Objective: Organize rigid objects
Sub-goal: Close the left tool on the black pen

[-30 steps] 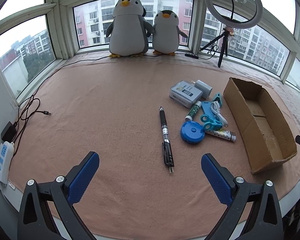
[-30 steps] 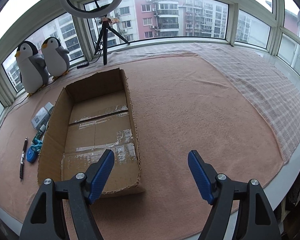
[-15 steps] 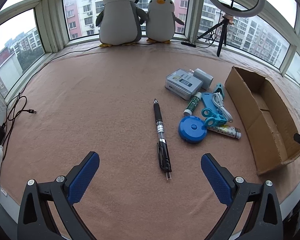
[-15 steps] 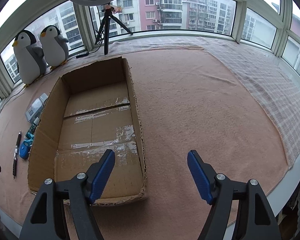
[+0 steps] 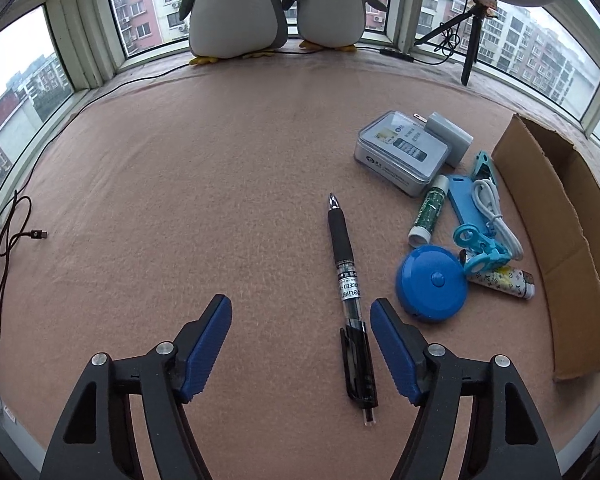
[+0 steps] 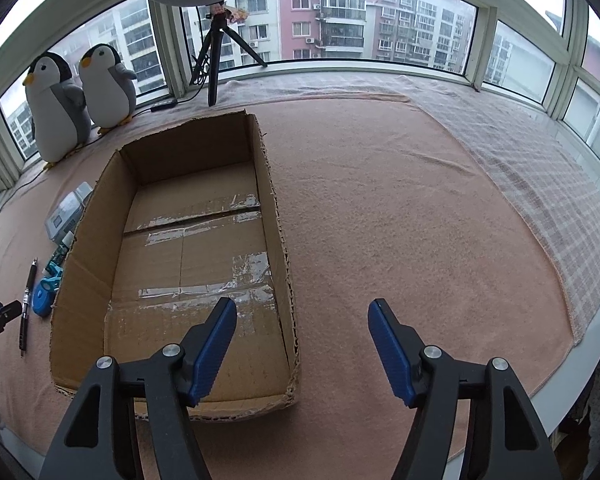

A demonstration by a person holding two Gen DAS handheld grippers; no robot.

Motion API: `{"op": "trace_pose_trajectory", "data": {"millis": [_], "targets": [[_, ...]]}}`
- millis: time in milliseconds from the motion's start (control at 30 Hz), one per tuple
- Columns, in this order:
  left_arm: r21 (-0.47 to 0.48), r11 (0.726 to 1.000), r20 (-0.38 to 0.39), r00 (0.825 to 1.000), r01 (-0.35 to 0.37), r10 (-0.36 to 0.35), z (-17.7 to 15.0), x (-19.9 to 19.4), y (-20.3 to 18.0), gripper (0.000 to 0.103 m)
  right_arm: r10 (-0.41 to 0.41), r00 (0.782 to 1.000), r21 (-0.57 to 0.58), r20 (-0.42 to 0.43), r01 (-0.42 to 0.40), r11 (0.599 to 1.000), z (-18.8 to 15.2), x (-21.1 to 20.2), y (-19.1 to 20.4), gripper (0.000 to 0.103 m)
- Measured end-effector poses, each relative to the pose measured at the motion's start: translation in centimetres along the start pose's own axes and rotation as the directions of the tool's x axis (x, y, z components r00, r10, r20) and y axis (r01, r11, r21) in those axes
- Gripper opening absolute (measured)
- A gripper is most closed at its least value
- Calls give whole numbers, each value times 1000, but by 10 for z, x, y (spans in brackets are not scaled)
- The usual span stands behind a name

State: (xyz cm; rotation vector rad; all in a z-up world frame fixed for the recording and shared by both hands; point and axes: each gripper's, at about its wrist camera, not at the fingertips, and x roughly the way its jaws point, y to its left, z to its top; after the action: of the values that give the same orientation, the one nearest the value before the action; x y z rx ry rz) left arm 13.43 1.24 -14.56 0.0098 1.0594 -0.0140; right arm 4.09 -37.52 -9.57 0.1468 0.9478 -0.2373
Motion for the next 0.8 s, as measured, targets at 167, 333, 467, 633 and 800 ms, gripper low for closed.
{"op": "trace_pose_trajectory", "data": {"millis": [167,333,467,633,800], "targets": [[17,1000,-22,1000,6,-6,3,11,-6,65,0,1000,-7,-2,0,1000,0,1,2,64],[37,999,-14,1000,12,-12,3,17,-14,47,-4,1000,-11,0,4,1000,0,1,4,64],[40,998,-10,999,41,-40,2,16,-16,34,-9,1000,-18,-4,9,1000,1,2,6,64],[25,997,-14,997,71,-70,0,13,-13,16,-8,1000,-28,-29,7,1000,1,8,8,47],[4,996,-17,996,89,-89,-3,10,-5,12,-2,997,-39,-72,-1,999,0,17,9,25]]}}
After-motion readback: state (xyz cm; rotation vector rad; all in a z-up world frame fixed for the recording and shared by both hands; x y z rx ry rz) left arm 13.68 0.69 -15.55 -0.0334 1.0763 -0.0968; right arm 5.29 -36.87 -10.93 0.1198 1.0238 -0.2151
